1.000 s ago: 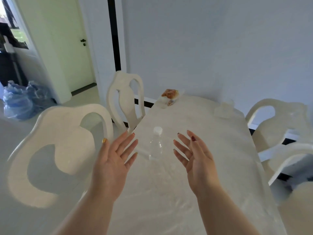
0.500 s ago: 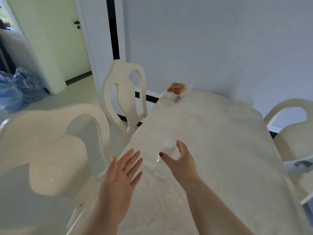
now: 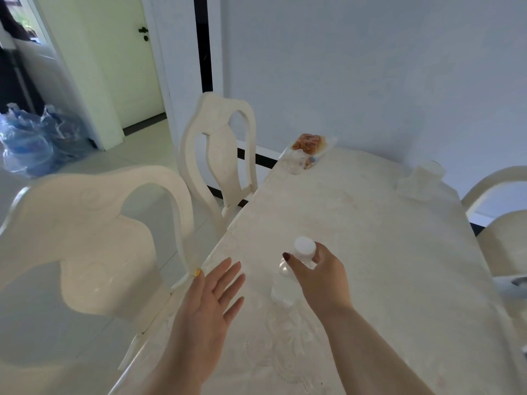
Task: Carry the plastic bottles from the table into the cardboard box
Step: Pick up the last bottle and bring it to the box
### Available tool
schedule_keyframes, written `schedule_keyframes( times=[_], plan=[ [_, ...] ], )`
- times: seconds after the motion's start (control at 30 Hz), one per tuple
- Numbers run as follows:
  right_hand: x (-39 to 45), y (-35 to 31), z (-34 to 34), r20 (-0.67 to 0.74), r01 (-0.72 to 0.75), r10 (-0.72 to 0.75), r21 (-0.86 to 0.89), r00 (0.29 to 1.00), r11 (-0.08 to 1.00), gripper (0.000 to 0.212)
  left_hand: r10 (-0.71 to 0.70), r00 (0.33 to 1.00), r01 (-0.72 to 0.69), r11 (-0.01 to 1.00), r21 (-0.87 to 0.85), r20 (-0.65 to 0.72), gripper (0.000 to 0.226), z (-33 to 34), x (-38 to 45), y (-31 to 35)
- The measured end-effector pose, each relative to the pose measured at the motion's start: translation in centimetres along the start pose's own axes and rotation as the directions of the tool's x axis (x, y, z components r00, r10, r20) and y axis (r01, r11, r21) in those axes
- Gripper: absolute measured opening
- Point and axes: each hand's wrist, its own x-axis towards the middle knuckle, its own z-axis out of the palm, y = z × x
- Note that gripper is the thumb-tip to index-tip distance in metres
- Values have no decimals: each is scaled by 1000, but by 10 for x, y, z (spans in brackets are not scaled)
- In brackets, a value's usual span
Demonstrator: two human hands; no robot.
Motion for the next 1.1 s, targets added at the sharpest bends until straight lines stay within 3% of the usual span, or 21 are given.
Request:
schedule_keyframes(
  times=[0.17,0.27,0.43,0.53,0.73,1.1],
  plan=[
    [-35,-19,-49,-40,109,-109,14,993,994,23,-55,998,54,998,28,16,66,11,-28,-9],
    [-67,-40,-87,-74,194,-193,19,978,981,32,-151,988,150,988,34,40,68,25,-52,-12],
    [-137,-75,-146,-146,260,-248,71,958,963,20,-404,908,402,915,36,109,69,48,-99,-16],
    [-196,-89,-176,-207,278,-253,99,945,956,16,-483,856,484,874,46,183,74,54,-138,-21],
    [-335,-96,-214,-326,251,-203,113,923,961,7,-566,762,568,818,94,315,80,51,-242,-39],
    [-506,-61,-310,-460,148,-84,103,884,984,19,-639,602,558,766,320,479,85,96,-392,-105]
  ],
)
